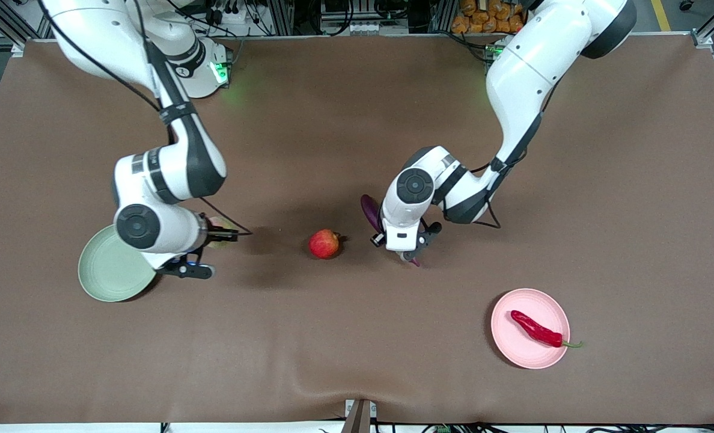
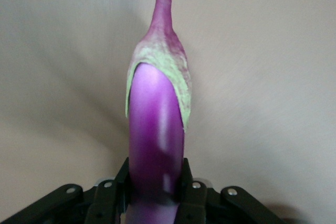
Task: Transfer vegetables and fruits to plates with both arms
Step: 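Carry the eggplant to the pink plate while the right gripper releases the peach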
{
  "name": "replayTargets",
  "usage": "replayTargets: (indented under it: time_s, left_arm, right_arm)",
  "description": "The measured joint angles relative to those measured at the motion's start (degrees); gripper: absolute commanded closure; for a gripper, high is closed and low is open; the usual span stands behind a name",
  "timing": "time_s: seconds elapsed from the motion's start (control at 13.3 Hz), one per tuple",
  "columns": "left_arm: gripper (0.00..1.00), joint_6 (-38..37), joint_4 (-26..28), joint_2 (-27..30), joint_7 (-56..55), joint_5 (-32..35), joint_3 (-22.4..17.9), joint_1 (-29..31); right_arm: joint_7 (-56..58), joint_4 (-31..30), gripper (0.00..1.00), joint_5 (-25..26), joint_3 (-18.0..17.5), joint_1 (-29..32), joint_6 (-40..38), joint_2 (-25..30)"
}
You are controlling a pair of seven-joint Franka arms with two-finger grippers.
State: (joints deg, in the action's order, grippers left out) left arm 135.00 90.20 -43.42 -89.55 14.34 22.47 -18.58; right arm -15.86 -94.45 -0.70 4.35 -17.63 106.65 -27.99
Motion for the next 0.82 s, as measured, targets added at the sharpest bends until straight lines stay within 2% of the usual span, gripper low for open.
replayTargets:
  time_s: [0.15, 0.3, 0.6, 0.82]
  left_arm:
    - [1.0, -0.2, -0.2, 4.1, 3.3, 0.0, -0.4, 4.0]
    - [1.0, -0.5, -0.3, 7.1, 10.6, 0.0, -0.7, 10.6]
    - [1.0, -0.4, -0.7, 6.7, 26.9, 0.0, -0.9, 23.8]
    - [1.0, -0.4, -1.3, 5.2, 35.0, 0.0, -0.9, 29.4]
  right_arm:
    - [3.2, -2.3, 0.8, 3.4, 0.0, 1.6, 1.1, 1.3]
    - [10.1, -5.0, 0.85, 4.1, 0.0, 4.2, 3.7, 2.6]
    - [37.2, -5.6, 0.85, 4.3, 0.1, 16.2, 5.9, 2.6]
    - [53.4, -3.4, 0.8, 4.3, 0.1, 22.0, 7.6, 0.1]
